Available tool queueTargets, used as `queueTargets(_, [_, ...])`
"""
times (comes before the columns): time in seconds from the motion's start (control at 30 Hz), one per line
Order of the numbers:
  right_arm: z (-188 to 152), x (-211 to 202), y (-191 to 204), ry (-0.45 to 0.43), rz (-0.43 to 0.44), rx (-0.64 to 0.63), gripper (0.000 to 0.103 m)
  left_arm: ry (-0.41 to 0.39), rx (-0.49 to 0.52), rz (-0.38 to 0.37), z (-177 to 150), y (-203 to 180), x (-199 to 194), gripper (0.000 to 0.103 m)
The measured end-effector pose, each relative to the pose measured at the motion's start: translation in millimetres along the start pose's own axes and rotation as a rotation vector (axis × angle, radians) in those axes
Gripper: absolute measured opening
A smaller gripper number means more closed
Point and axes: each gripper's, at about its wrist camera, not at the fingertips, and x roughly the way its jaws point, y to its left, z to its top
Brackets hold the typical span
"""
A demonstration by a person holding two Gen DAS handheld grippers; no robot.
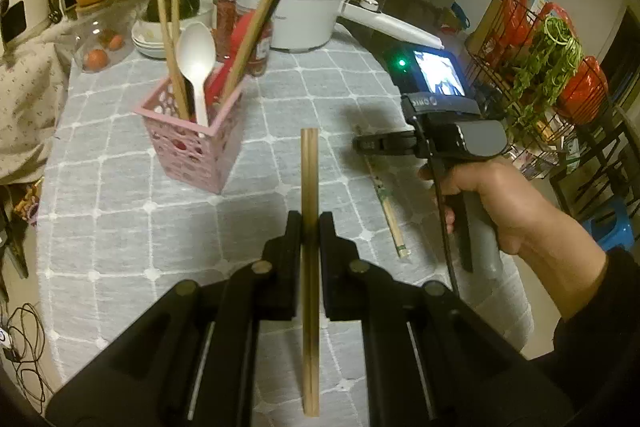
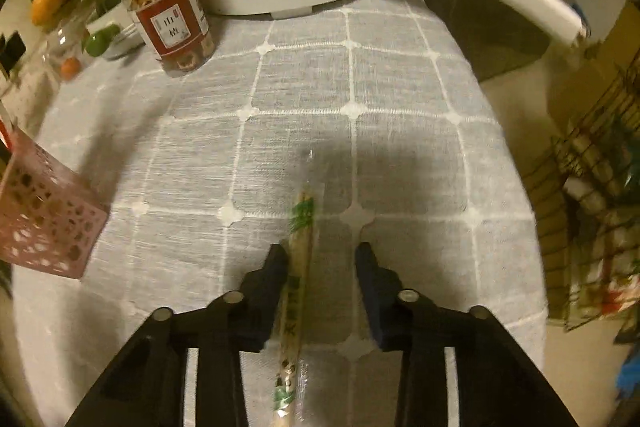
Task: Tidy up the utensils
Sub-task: 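Lift the wooden chopstick and wrapped chopsticks and carry them above the basket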
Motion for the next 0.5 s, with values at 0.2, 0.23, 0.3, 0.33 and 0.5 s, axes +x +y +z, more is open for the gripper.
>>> queueTargets(0.2, [-5, -4, -20, -0.005, 0.044, 0.065, 0.010, -0.026, -0.010, 0.004, 3, 10, -11, 0.010])
queueTargets(0.23, [-7, -7, -24, -0.007, 0.060, 0.082, 0.010, -0.033, -0.013, 0.005, 4, 12, -13, 0.010])
queueTargets(0.3, [-12, -16, -30, -0.022, 0.086, 0.108, 0.010, -0.044, -0.017, 0.006, 6, 15, -17, 0.010])
queueTargets(0.33, [-12, -21, -29, -0.031, 0.094, 0.113, 0.010, -0.051, -0.019, 0.007, 7, 16, -19, 0.010])
queueTargets(0.5, [-20, -64, -26, -0.122, 0.130, 0.091, 0.010, -0.093, -0.025, 0.010, 8, 19, -34, 0.009])
